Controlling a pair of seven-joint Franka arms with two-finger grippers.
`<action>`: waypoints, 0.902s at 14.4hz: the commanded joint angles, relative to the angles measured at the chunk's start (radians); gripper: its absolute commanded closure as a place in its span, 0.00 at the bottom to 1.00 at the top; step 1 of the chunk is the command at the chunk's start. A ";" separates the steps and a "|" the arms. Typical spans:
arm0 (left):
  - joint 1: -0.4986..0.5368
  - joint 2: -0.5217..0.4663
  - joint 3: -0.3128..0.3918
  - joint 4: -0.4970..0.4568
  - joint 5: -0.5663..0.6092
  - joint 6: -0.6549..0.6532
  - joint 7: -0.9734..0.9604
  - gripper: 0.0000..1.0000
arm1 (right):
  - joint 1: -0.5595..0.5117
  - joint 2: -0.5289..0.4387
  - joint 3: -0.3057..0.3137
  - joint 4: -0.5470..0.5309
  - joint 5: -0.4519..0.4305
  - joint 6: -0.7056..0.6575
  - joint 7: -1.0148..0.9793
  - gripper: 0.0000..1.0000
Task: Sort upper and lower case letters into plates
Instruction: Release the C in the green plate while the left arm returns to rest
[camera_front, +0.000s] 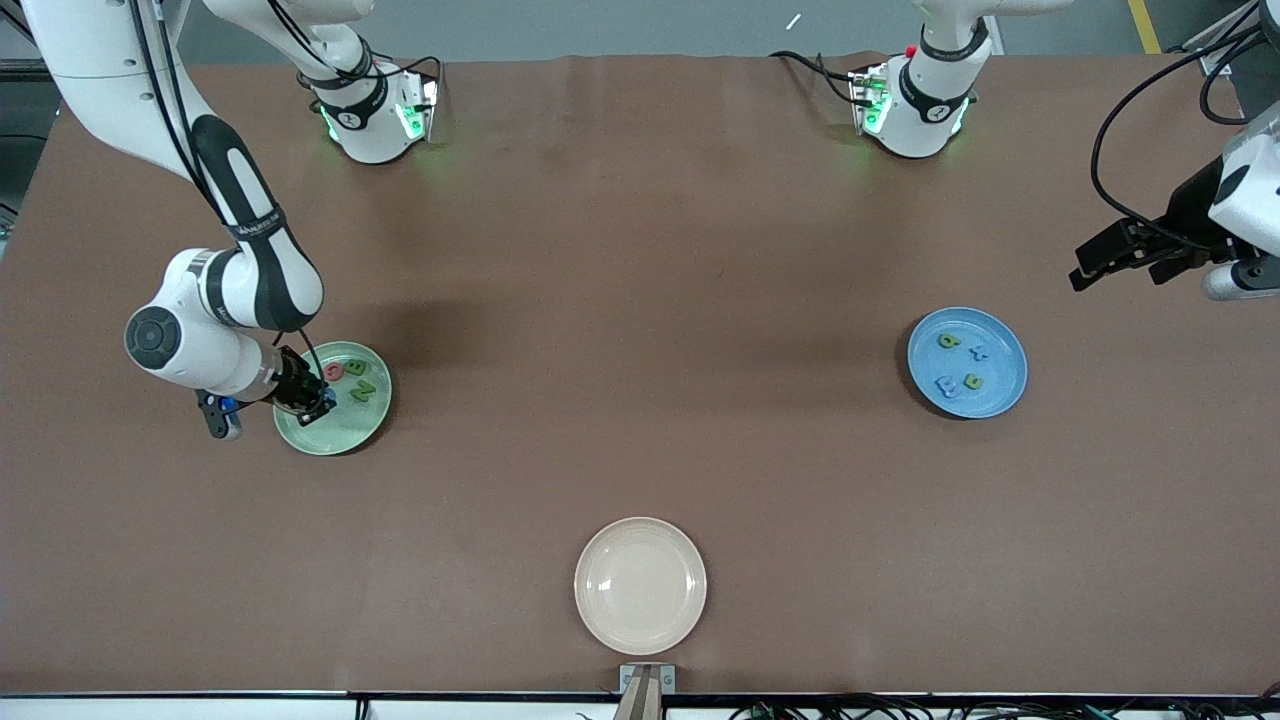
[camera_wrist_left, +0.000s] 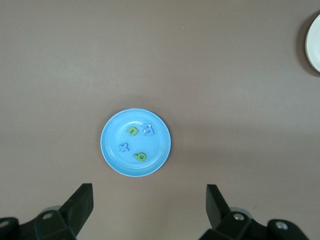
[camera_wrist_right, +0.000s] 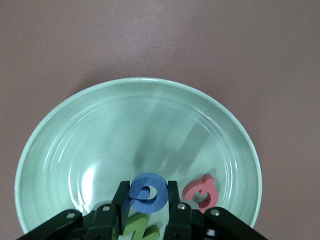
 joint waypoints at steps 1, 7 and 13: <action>0.005 0.050 0.001 0.103 0.030 -0.023 0.046 0.01 | -0.017 -0.001 0.012 -0.012 -0.006 0.004 -0.004 0.67; 0.004 0.090 0.000 0.169 0.046 -0.023 0.060 0.00 | -0.010 -0.025 0.014 0.062 -0.008 -0.149 -0.043 0.00; 0.007 0.087 0.003 0.171 0.037 -0.018 0.060 0.00 | -0.050 -0.019 0.012 0.385 -0.009 -0.680 -0.516 0.00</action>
